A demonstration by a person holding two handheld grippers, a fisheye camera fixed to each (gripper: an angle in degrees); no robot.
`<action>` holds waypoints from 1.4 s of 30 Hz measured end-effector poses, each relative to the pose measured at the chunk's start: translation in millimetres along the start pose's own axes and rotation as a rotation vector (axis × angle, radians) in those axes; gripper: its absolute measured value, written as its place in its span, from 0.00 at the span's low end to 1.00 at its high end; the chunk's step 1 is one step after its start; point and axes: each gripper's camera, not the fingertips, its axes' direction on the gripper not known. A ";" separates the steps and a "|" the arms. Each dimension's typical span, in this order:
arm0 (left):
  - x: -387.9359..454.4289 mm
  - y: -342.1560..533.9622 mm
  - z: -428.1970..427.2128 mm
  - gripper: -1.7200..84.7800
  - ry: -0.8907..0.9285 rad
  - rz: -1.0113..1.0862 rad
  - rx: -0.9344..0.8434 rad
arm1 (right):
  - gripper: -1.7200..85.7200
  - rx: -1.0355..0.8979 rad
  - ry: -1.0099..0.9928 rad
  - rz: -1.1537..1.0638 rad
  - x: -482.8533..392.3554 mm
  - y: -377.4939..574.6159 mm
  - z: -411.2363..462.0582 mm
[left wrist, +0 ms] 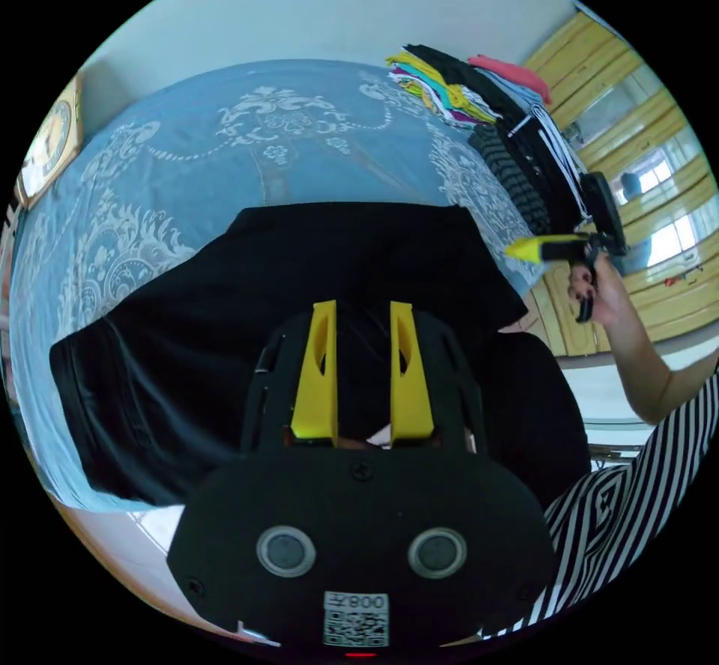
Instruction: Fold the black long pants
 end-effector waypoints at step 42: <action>67.3 0.6 15.1 0.09 0.074 0.195 0.058 | 0.10 0.145 0.034 0.129 7.5 14.8 5.7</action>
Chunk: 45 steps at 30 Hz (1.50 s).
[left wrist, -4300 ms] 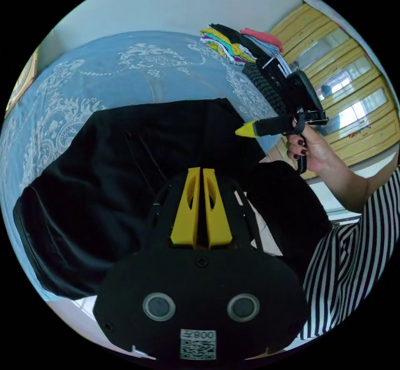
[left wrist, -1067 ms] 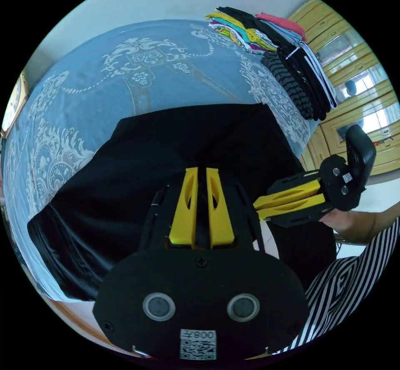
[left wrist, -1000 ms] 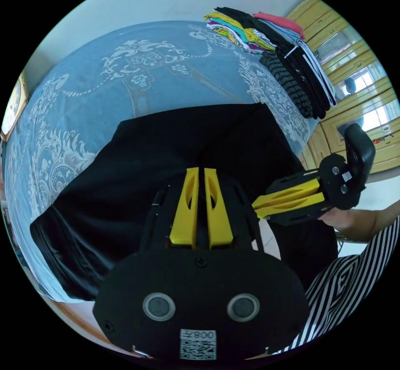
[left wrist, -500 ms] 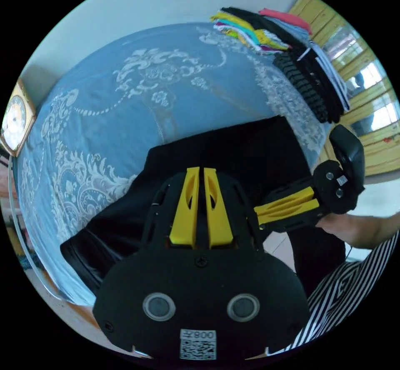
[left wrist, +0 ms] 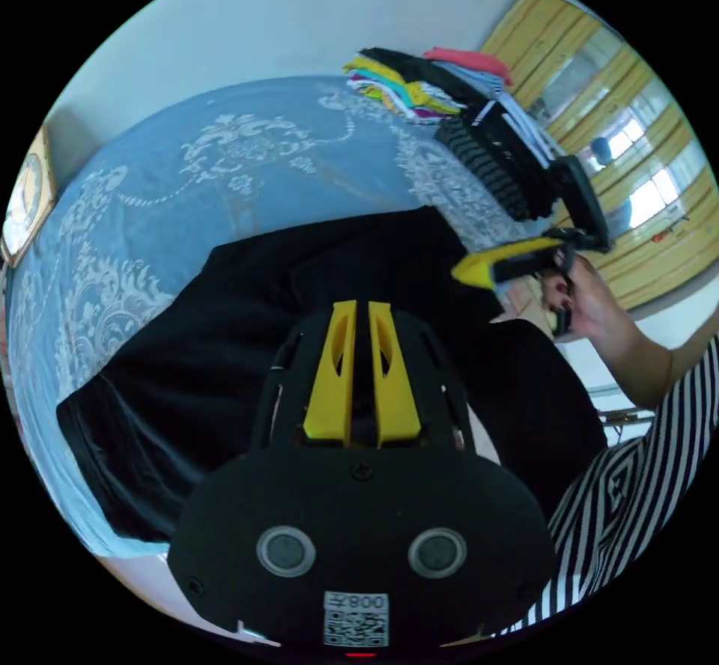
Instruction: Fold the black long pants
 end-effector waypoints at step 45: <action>-266.3 384.9 -163.0 0.04 0.339 -0.369 0.535 | 0.04 -0.071 -0.456 -0.117 -132.6 -163.6 184.5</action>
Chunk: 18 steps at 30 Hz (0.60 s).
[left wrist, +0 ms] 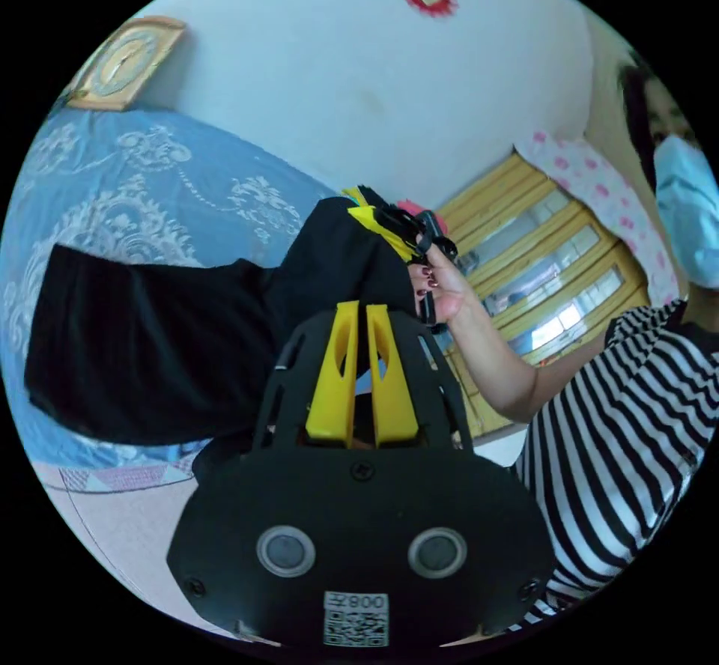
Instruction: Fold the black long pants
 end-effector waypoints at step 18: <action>-277.0 97.0 -211.0 0.05 0.018 -0.469 0.235 | 0.06 -0.329 0.134 0.111 44.6 -100.8 297.7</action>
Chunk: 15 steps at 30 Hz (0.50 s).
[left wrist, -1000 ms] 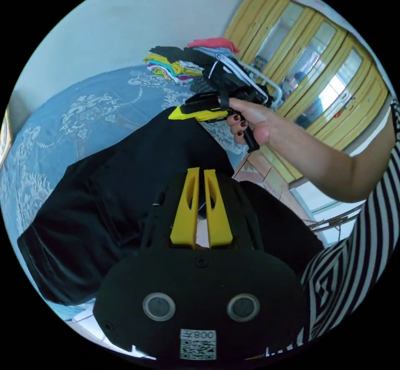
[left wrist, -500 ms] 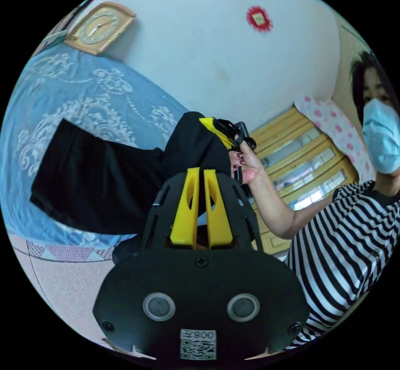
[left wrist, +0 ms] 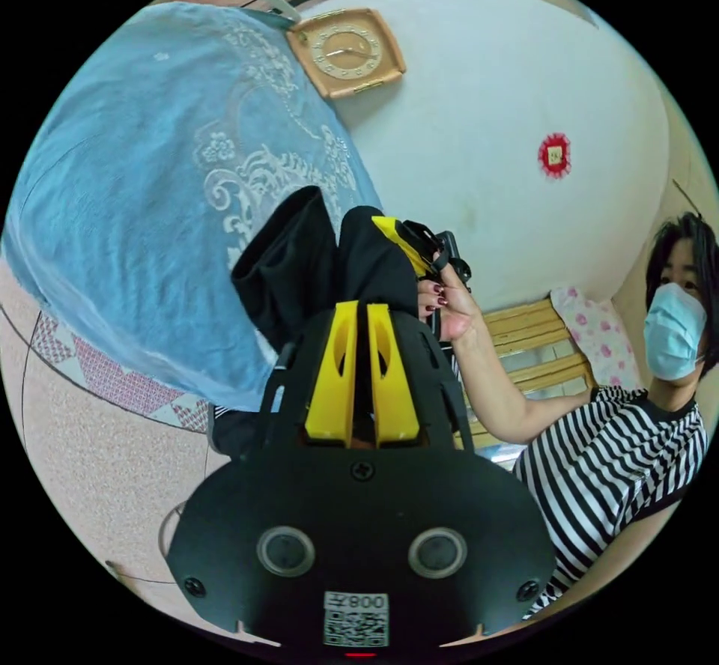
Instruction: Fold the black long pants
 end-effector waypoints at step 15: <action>-51.0 -23.2 -103.9 0.02 -0.173 0.026 0.198 | 0.09 0.070 -0.153 -0.036 7.9 -22.5 48.4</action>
